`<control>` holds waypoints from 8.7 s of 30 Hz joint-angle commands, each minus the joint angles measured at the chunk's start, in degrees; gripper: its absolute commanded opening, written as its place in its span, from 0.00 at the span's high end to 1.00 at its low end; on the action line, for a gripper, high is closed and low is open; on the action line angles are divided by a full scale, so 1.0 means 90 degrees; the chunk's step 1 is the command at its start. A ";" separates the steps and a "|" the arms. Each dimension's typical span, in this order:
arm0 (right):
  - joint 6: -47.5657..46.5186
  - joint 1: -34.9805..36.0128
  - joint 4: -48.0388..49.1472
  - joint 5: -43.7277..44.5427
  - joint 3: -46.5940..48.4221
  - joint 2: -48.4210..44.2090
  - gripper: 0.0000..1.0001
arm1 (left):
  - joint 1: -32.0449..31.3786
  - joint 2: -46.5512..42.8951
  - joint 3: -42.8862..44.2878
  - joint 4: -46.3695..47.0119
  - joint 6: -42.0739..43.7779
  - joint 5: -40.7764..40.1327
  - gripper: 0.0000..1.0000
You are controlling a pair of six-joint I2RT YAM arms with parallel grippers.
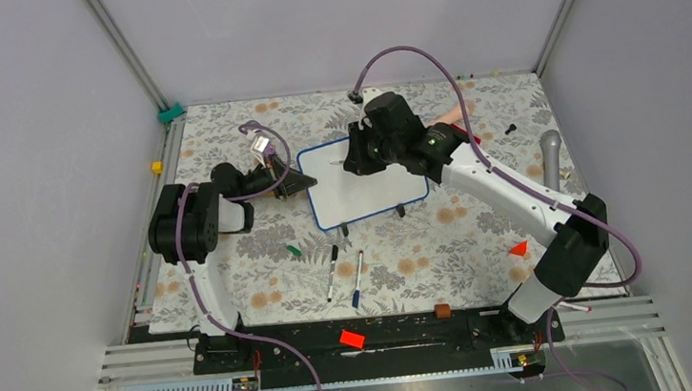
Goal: Write a sentence on the whiteboard
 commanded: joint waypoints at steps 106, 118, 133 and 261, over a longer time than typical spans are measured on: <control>-0.1315 0.1078 0.1370 0.1763 0.0976 0.1412 1.00 | 0.0188 0.0337 -0.0213 0.0430 0.0371 0.0370 1.00; -0.1269 0.1080 0.1121 0.1735 0.1231 0.1657 1.00 | 0.0168 0.0294 -0.0190 0.0439 0.0342 0.0396 1.00; -0.1295 0.1083 0.1076 0.1855 0.1353 0.1841 1.00 | 0.0158 0.0275 -0.0209 0.0447 0.0371 0.0395 1.00; -0.1410 0.1078 0.0308 0.2474 0.1891 0.2116 1.00 | 0.0131 0.0235 -0.0268 0.0446 0.0449 0.0303 1.00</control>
